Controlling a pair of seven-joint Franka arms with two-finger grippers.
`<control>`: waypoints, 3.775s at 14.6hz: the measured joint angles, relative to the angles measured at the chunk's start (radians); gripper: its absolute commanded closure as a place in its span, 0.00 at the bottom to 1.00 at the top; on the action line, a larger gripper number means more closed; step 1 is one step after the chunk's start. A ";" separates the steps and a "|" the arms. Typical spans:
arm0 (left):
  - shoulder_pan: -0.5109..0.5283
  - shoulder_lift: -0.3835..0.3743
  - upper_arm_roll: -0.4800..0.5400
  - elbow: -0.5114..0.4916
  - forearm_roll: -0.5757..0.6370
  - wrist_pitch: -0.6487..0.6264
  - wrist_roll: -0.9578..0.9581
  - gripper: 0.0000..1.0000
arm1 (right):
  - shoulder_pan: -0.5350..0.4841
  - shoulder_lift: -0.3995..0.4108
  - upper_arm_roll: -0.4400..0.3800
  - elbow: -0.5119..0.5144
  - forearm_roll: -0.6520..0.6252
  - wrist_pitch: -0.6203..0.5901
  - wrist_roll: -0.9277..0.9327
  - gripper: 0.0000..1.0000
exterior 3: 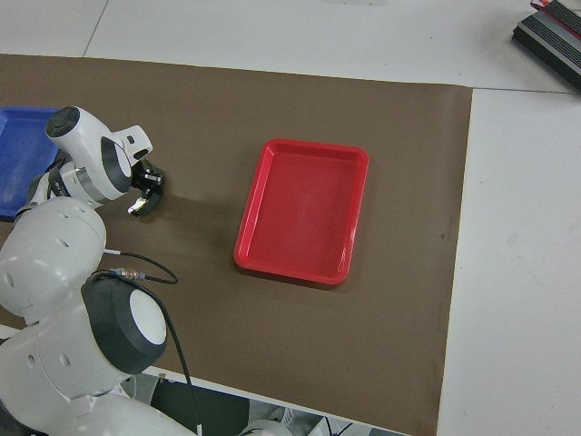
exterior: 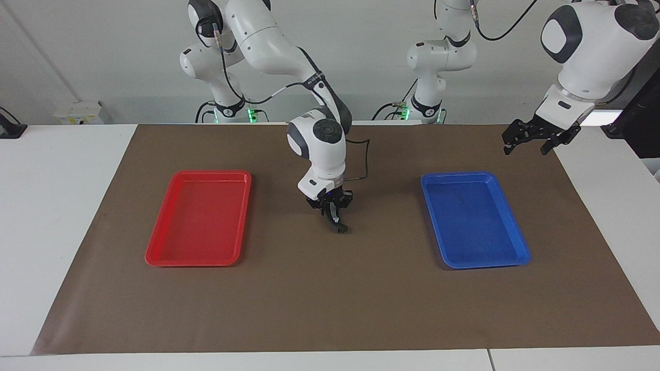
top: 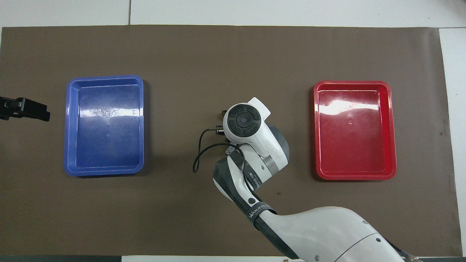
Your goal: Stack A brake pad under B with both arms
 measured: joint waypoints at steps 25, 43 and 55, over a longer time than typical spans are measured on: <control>0.001 0.000 0.000 0.000 0.000 0.000 0.000 0.01 | -0.625 -0.501 -0.034 -0.019 -0.033 -0.572 -0.545 0.00; 0.001 0.000 0.000 0.000 0.000 0.000 0.000 0.01 | -0.601 -0.484 -0.004 0.219 -0.066 -0.800 -0.561 0.00; 0.002 0.000 -0.001 0.000 0.000 0.000 0.000 0.01 | -0.605 -0.495 -0.005 0.194 -0.066 -0.799 -0.561 0.00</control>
